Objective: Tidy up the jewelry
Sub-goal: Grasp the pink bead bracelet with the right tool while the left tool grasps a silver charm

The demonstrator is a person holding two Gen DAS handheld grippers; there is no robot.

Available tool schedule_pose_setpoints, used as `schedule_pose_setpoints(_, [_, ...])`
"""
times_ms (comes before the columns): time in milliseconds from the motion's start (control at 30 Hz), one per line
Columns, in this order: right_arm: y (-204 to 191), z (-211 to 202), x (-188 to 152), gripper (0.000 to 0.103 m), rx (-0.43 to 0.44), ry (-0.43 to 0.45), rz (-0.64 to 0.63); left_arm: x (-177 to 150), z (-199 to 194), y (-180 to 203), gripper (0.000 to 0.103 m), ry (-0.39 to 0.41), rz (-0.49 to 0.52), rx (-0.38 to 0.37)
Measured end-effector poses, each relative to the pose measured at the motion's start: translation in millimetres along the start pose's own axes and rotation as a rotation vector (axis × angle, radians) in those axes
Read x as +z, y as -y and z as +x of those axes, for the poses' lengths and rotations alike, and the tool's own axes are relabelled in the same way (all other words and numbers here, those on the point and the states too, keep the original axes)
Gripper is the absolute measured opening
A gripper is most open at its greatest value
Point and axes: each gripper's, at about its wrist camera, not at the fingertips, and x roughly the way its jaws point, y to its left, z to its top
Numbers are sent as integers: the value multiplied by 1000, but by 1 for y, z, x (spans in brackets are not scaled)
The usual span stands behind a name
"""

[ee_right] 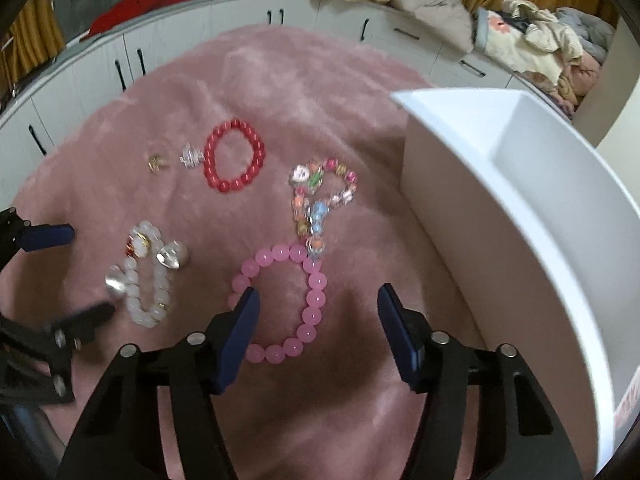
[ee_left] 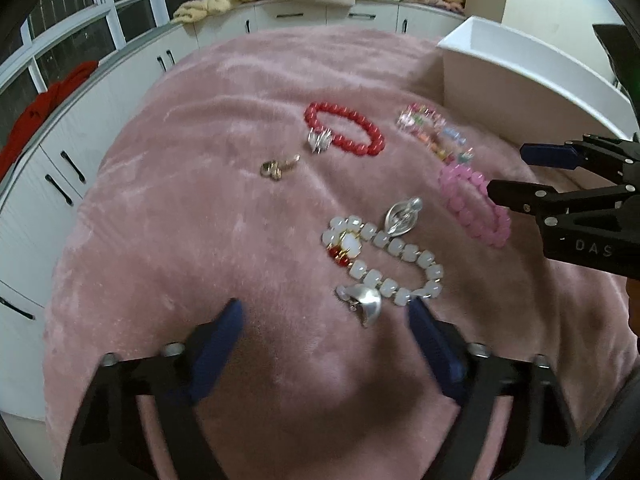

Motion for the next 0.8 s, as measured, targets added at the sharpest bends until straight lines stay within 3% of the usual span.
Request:
schedule_pose_setpoints(233, [14,28,-6,49,41,-39,58,1,11,-1,74,-5,4,18])
schedule_pose_setpoints(500, [24,36,-5,16,104,-56,98,-1,16,5,63,4,43,10])
schedule_pose_setpoints(600, [25,33,-6,13,127,-51,106,-1,17,-1,54,7,19,-2])
schedule_pose_setpoints(800, [24,18,-7,13,160,-20,125,-2,15,-15,25,19,-47,-28])
